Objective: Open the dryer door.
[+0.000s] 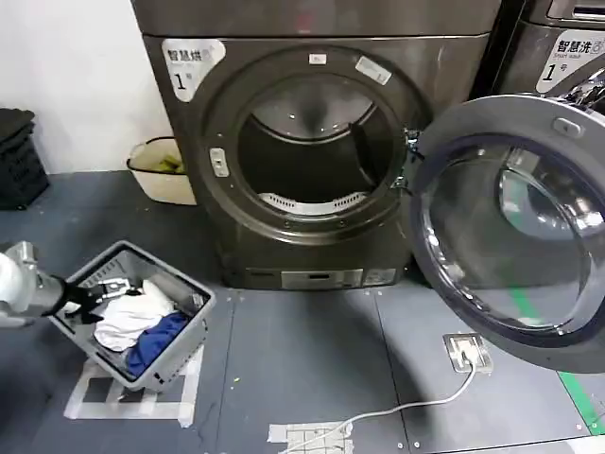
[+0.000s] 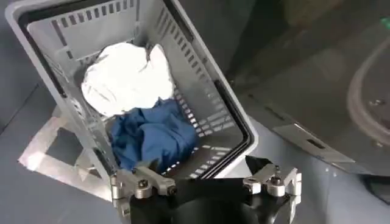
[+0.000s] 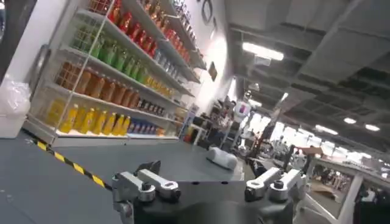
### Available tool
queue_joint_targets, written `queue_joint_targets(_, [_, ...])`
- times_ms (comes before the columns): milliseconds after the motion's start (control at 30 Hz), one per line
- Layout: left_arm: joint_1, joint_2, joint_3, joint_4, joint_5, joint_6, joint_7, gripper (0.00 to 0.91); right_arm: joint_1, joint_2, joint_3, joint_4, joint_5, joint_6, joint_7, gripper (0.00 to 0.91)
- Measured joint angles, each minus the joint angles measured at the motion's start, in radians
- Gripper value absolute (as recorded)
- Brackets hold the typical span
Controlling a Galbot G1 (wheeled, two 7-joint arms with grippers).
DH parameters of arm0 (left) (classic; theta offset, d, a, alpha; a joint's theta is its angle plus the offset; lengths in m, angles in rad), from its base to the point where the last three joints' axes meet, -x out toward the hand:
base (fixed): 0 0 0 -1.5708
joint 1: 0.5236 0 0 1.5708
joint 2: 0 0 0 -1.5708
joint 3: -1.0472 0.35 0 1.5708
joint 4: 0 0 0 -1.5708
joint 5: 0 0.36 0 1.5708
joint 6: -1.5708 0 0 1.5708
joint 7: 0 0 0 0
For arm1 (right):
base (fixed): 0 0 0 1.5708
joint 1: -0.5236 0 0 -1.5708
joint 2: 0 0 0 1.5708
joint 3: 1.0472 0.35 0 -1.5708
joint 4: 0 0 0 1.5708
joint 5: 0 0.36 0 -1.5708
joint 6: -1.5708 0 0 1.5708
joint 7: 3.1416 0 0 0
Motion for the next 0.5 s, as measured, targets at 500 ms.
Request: queue_joint_targets(500, [-0.002,0.001,0.000,-0.001,0.003,0.000,-0.001,0.907,0.002,0.000,0.002,-0.004,-0.002,-0.004,0.000,0.907])
